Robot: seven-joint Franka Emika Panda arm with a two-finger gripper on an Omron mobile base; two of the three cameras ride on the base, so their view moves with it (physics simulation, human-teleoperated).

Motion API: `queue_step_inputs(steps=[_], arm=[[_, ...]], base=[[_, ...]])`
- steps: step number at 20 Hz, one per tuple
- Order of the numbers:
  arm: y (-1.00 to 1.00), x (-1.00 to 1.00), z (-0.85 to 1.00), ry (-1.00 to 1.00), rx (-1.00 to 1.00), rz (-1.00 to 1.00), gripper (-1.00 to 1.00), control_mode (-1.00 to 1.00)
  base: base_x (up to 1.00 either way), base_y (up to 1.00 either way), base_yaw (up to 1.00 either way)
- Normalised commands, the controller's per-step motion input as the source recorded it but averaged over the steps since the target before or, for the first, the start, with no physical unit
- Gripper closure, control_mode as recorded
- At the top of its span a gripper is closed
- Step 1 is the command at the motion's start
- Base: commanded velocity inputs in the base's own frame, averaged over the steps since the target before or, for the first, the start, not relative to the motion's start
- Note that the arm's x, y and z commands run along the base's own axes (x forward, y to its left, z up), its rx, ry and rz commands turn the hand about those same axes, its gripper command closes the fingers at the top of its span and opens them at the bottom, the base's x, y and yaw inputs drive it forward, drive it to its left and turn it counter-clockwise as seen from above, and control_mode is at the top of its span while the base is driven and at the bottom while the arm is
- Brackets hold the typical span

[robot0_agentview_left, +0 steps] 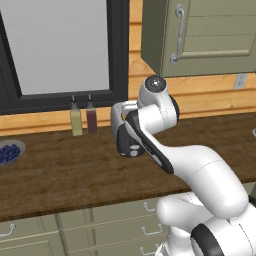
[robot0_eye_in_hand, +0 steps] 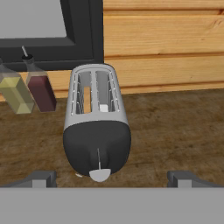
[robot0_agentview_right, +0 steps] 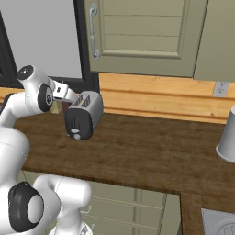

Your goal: Start the toaster. Once the lever pops up, take the bread to the plate on the dining counter.

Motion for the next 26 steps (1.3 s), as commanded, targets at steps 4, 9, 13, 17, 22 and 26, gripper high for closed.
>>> queue_step_inputs(steps=[4, 9, 13, 17, 22, 26], arm=[[0.00, 0.00, 0.00, 0.00, 0.00, 0.00, -1.00, -1.00], [0.00, 0.00, 0.00, 0.00, 0.00, 0.00, -1.00, -1.00], [0.00, 0.00, 0.00, 0.00, 0.00, 0.00, -1.00, -1.00], [0.00, 0.00, 0.00, 0.00, 0.00, 0.00, -1.00, -1.00], [0.00, 0.00, 0.00, 0.00, 0.00, 0.00, -1.00, -1.00], [0.00, 0.00, 0.00, 0.00, 0.00, 0.00, -1.00, -1.00]], base=[[0.00, 0.00, 0.00], [0.00, 0.00, 0.00], [0.00, 0.00, 0.00], [0.00, 0.00, 0.00], [0.00, 0.00, 0.00], [0.00, 0.00, 0.00]])
